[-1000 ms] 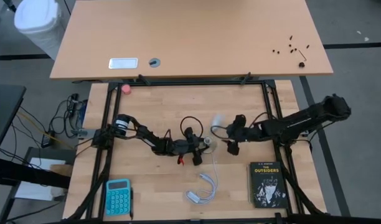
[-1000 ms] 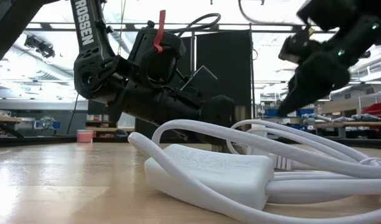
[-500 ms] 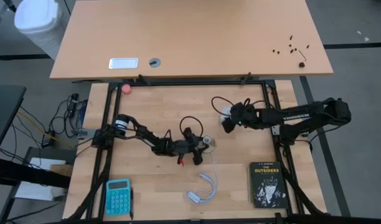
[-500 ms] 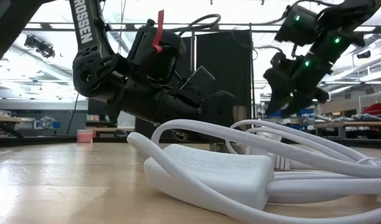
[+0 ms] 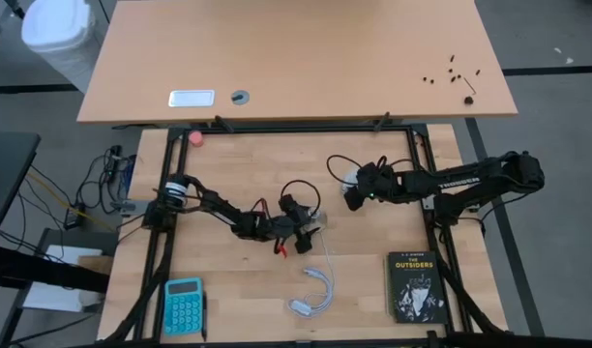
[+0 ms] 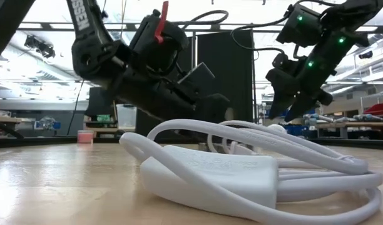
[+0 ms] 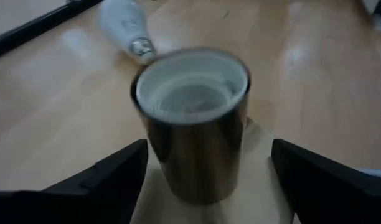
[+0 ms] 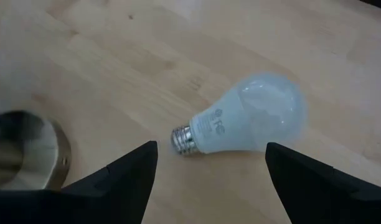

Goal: Screw lightbulb
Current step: Insert the white lightbulb into the silver lamp

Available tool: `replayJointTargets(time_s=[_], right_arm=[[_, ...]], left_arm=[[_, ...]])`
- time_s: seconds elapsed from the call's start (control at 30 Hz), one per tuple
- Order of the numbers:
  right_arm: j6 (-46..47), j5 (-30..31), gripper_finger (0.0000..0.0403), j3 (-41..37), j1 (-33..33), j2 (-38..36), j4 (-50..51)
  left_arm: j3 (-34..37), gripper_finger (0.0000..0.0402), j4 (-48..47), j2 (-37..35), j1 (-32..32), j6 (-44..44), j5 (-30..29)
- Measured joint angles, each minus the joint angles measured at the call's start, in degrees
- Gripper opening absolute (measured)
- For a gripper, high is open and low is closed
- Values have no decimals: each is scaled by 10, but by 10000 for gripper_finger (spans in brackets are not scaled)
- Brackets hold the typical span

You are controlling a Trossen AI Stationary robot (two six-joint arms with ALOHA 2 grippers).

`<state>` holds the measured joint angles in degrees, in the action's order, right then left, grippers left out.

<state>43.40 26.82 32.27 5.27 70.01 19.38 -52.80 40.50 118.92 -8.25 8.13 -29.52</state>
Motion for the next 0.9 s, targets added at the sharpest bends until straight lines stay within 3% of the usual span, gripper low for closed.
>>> replayJointTargets(time_s=[0.33,0.57,0.73,0.9], right_arm=[[10,36,309,0,-24,-28,3],[19,128,309,0,-73,-76,28],[33,157,309,-3,-82,-92,54],[44,193,309,-20,-92,-95,50]], left_arm=[[-11,351,-164,-104,6,0,-1],[-149,351,-379,-110,30,-19,2],[-227,351,-398,-98,68,-25,32],[-241,351,-425,-97,111,39,66]])
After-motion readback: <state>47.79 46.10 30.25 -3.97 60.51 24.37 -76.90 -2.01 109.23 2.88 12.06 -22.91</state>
